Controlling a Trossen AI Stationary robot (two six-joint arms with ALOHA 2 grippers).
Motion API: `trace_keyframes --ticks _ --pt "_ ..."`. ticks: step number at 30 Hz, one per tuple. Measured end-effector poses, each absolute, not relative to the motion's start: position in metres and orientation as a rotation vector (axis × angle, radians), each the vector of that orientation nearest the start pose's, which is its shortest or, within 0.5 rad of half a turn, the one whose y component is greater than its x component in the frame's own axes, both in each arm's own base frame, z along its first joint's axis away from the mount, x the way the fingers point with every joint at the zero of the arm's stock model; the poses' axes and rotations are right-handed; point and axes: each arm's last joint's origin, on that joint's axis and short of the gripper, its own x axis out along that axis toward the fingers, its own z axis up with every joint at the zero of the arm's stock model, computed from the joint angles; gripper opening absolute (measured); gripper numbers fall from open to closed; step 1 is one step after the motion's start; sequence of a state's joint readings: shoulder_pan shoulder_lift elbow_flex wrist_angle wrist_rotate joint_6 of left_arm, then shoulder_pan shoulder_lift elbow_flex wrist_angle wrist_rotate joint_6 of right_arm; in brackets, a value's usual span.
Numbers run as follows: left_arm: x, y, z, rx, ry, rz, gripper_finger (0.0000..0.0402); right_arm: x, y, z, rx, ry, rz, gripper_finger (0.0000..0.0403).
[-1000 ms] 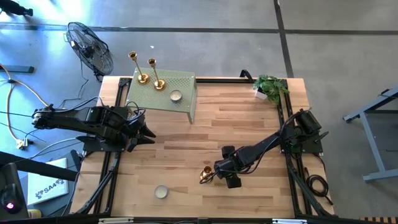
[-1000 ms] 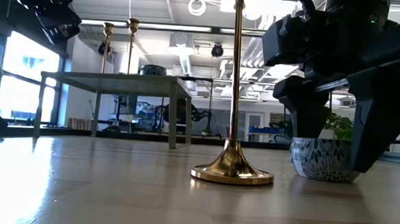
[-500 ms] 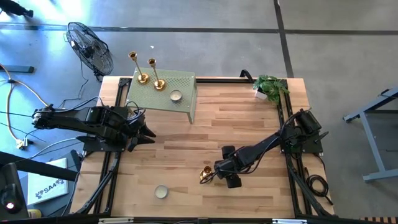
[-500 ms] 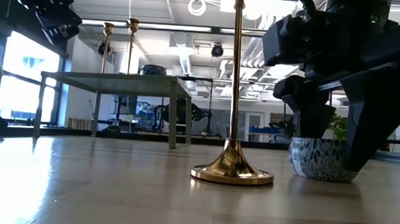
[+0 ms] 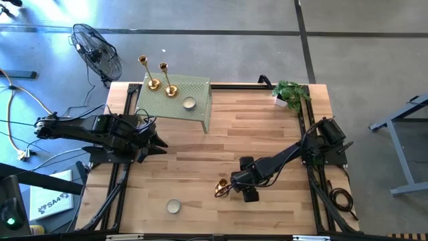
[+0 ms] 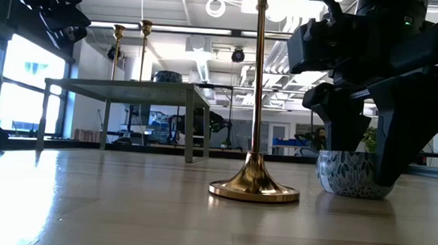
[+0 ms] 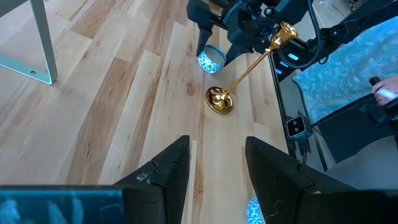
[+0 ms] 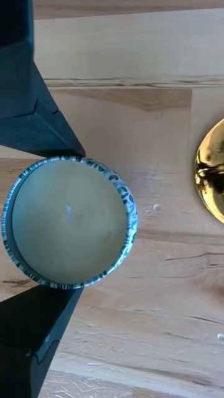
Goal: Pick & Place candle stick holders
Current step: Put the right blue patterned round candle on the shelf
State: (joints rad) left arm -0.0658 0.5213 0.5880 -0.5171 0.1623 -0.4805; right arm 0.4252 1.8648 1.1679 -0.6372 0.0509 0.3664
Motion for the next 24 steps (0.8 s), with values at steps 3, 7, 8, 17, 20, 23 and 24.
trace_keyframes --ticks 3,7,8,17,20,23,24 --pt "0.118 -0.012 0.269 -0.492 0.497 -0.112 0.0154 0.315 0.141 0.151 -0.006 1.333 0.073 0.0292" --pt "0.118 -0.012 0.269 -0.495 0.497 -0.111 0.0154 0.315 0.141 0.151 0.010 1.339 0.051 0.0292" --pt "0.118 -0.013 0.269 -0.495 0.497 -0.112 0.0154 0.314 0.140 0.152 0.013 1.343 0.043 0.0292" --pt "0.118 -0.013 0.269 -0.495 0.499 -0.114 0.0154 0.308 0.128 0.166 0.028 1.357 -0.042 0.0291" --pt "0.118 -0.013 0.269 -0.495 0.499 -0.114 0.0154 0.309 0.124 0.171 0.042 1.340 -0.045 0.0291" --pt "0.118 -0.013 0.269 -0.494 0.499 -0.114 0.0154 0.309 0.121 0.174 0.049 1.338 -0.053 0.0291" --pt "0.118 -0.013 0.269 -0.494 0.499 -0.114 0.0154 0.308 0.120 0.176 0.051 1.336 -0.054 0.0291"
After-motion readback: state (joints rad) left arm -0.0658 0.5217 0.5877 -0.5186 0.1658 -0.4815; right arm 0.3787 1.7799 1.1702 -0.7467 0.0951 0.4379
